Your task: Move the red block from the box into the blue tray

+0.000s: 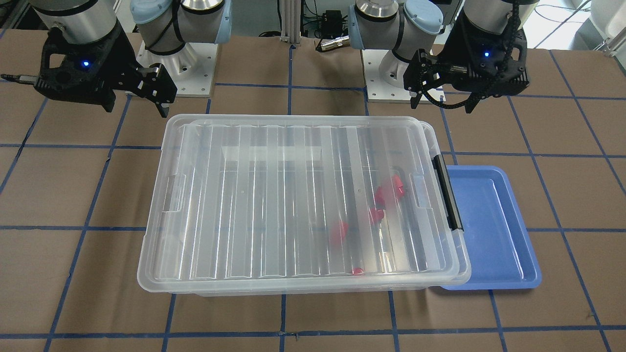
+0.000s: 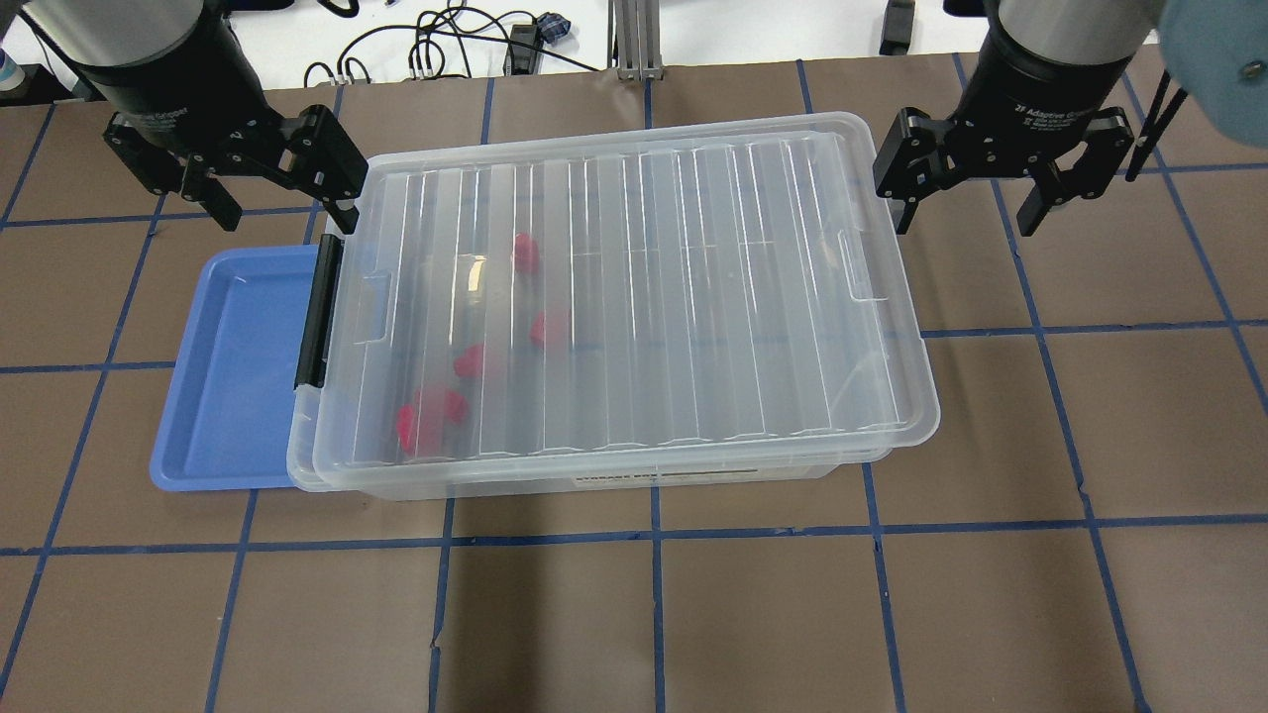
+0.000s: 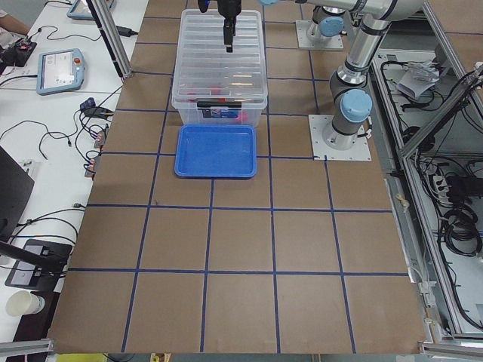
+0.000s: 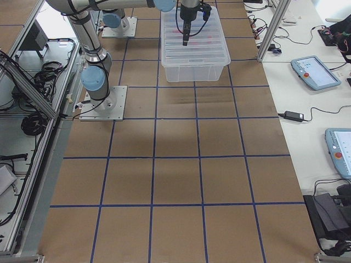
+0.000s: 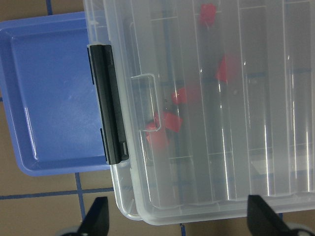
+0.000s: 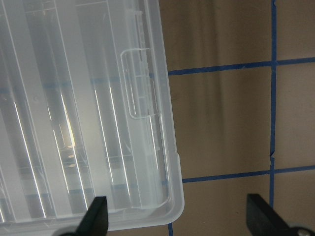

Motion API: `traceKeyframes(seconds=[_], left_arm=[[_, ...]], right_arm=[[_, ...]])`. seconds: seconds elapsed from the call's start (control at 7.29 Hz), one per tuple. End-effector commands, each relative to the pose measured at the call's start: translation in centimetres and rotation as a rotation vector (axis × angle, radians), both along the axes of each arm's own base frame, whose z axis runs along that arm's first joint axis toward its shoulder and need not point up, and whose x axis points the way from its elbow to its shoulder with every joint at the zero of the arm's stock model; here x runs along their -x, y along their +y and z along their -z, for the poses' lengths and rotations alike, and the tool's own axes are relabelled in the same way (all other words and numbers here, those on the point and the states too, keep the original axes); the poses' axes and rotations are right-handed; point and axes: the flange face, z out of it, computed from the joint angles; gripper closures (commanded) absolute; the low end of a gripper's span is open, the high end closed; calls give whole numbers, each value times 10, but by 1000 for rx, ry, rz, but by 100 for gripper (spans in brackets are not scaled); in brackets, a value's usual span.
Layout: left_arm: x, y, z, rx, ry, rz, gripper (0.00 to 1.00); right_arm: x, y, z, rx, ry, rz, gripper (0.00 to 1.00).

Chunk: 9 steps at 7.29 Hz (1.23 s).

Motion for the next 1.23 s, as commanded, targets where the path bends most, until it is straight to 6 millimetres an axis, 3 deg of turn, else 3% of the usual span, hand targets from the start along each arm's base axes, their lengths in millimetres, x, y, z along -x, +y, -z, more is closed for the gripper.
traceKeyframes(seconds=[0.0,0.41,0.69,0.96,1.1], left_arm=[[0,-1,1,-1,2,-1,0],[0,0,1,0,2,-1,0],[0,0,0,2,2,-1,0],[0,0,1,0,2,-1,0],[0,0,0,2,2,-1,0]], right_arm=[[0,0,-1,2,0,1,0],[0,-3,-3,21,-1,1,0],[0,-15,23,-21,1,-5,0],[2,-40,29,79,1,2,0],[2,-55,57,36,4,-10,0]])
